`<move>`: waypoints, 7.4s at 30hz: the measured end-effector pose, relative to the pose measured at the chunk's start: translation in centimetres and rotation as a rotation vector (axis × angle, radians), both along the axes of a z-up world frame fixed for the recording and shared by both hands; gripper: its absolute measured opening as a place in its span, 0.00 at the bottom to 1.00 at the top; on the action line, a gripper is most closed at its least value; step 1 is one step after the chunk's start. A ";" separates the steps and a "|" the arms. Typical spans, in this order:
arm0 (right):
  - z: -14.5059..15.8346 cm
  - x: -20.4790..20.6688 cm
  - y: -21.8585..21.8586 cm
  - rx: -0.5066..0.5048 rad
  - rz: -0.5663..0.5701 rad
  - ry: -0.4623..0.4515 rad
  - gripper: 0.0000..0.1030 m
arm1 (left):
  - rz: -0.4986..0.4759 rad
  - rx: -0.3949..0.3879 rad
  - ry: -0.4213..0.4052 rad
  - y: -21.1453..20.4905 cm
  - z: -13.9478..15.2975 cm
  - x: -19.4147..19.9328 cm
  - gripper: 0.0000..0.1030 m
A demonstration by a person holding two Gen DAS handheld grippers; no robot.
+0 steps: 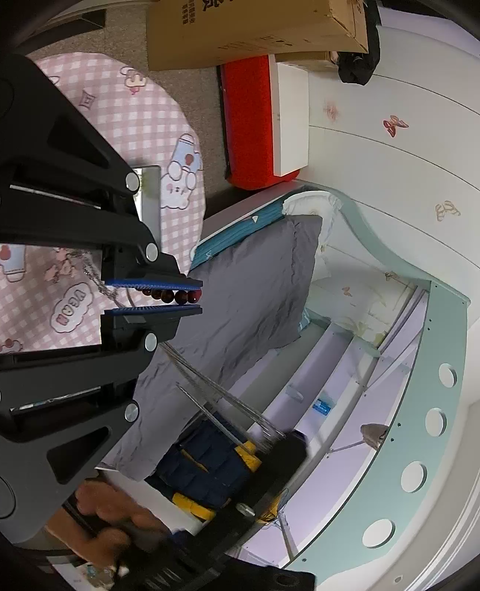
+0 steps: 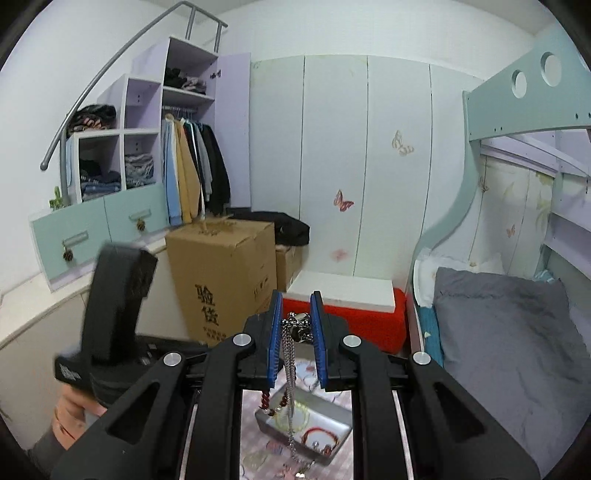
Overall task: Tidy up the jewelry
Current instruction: 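Lift both held pieces and carry them toward the grey tin box, then lower both tools over the tin box and open both to release, then grasp the pale green jade pendant with the left tool while the right tool grasps a pink charm, then carry the jade pendant and pink charm over the tin box and open both tools, then grasp a silver charm chain with the left tool while the right tool pinches a pink charm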
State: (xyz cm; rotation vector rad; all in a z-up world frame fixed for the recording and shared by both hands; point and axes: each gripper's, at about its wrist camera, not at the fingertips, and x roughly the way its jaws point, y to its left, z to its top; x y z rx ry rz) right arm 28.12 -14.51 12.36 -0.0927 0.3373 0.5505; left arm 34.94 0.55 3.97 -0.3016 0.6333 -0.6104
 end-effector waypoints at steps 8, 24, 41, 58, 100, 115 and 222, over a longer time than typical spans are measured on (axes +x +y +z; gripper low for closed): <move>-2.7 3.2 0.0 -0.009 0.002 0.067 0.13 | 0.013 0.028 0.067 -0.7 -2.9 3.6 0.07; -16.6 7.8 -0.4 -0.017 -0.019 0.383 0.13 | 0.031 0.166 0.301 -2.5 -13.9 7.9 0.08; -19.3 7.2 -1.2 0.008 -0.027 0.496 0.21 | 0.025 0.237 0.333 -2.7 -14.8 6.4 0.09; -17.4 -0.9 -1.5 -0.049 -0.039 0.401 0.25 | 0.084 0.281 0.150 -0.5 -10.9 -3.7 0.57; -27.9 -3.0 -0.8 -0.147 -0.144 0.528 0.37 | 0.110 0.429 0.223 -2.0 -20.4 -4.8 0.29; -27.8 -3.6 0.4 -0.257 -0.124 0.503 0.22 | 0.071 0.382 0.209 -1.6 -18.5 -5.9 0.10; -19.1 0.2 -2.4 -0.084 -0.138 0.378 0.32 | 0.176 0.447 0.040 -2.1 -11.2 -3.7 0.53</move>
